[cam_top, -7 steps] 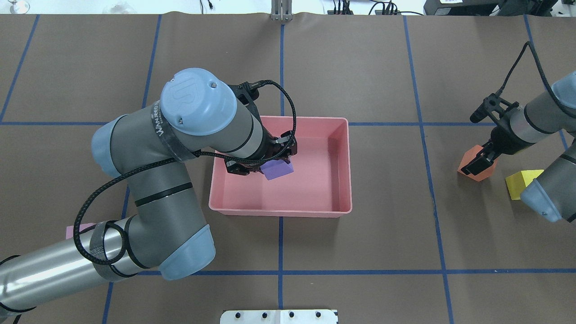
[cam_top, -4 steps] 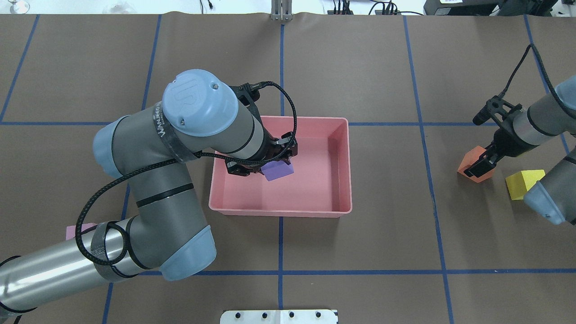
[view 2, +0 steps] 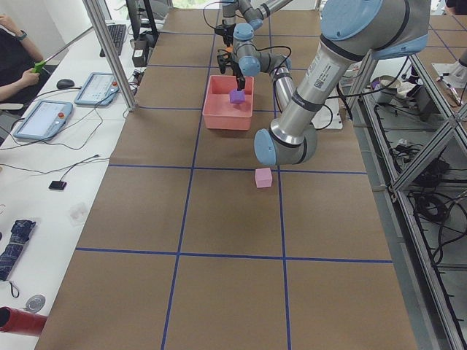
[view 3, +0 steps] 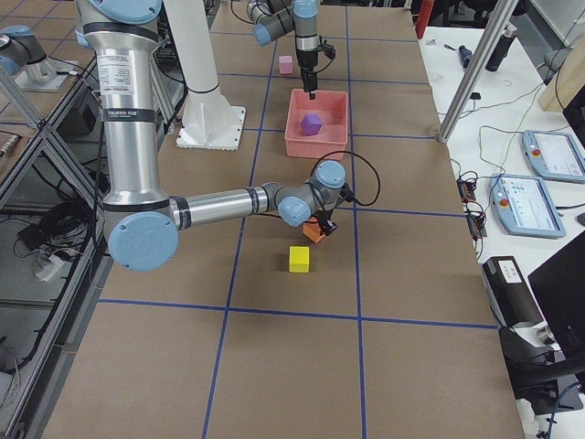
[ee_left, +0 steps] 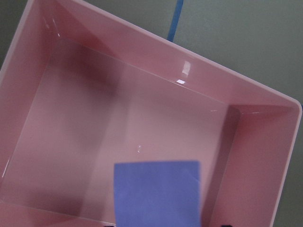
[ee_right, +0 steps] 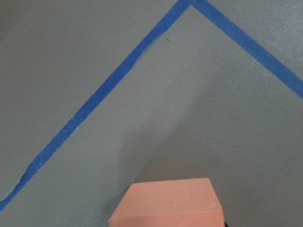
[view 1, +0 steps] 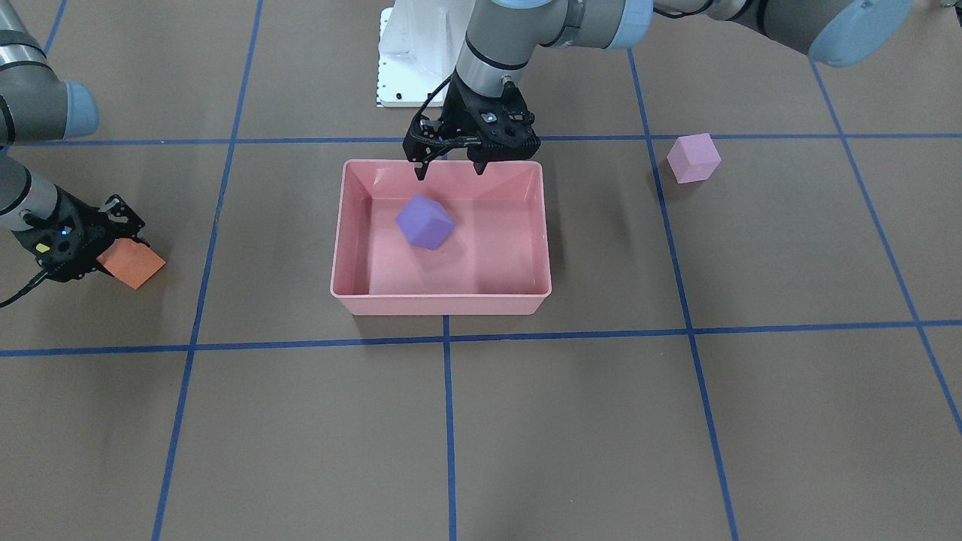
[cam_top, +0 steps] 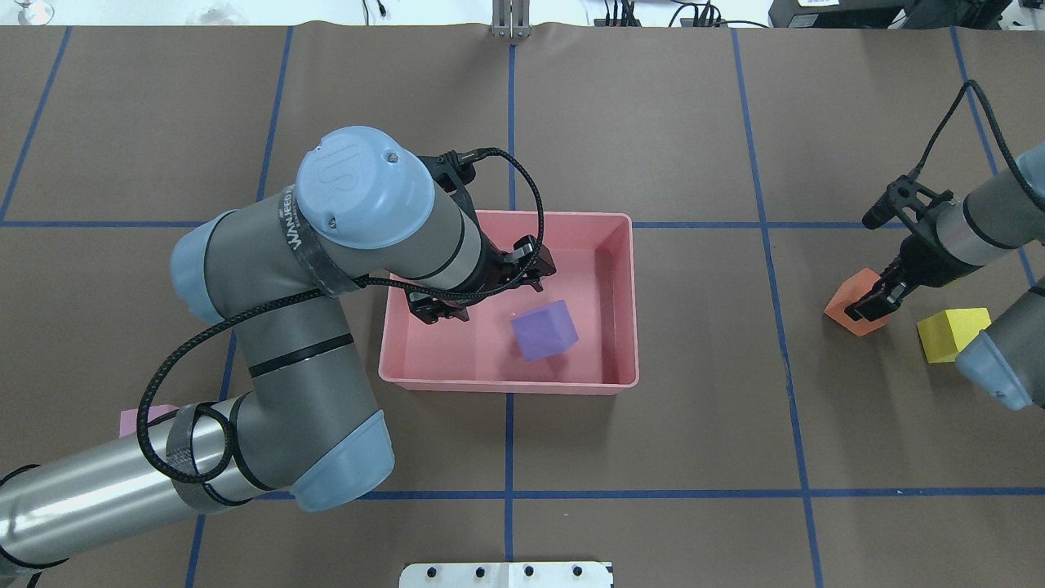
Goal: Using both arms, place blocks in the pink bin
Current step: 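Withdraw the left gripper toward the pink cube while the right lifts the orange cube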
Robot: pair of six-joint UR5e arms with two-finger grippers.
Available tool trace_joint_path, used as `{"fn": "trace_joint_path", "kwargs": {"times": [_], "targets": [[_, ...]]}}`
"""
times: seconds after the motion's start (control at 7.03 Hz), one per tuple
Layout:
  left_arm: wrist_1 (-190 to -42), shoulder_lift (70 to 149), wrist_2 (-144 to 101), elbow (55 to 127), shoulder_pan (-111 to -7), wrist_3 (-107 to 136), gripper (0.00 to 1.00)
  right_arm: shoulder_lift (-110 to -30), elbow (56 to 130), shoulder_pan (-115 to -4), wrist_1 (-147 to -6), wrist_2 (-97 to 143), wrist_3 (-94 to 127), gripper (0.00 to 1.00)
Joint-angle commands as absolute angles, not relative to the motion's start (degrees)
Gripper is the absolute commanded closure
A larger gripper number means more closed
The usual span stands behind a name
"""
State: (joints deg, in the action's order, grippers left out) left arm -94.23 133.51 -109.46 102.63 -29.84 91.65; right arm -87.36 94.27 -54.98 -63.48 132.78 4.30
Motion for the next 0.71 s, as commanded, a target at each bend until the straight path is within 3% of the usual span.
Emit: {"fn": "trace_joint_path", "kwargs": {"times": [0.0,0.28,0.57], "targets": [[-94.1,133.6,-109.3,103.5,-30.5,90.6,0.00,-86.8,95.7,-59.4,-64.1,138.6,4.8,1.00],[-93.5,132.5,-109.9,104.3,-33.9,83.9,0.00,-85.3,95.9,-64.6,-64.1,146.7,9.4,1.00],[-93.4,123.7,-110.2,108.4,-36.9,71.3,0.00,-82.2,100.0,-65.0,-64.1,147.7,24.9,1.00]]}}
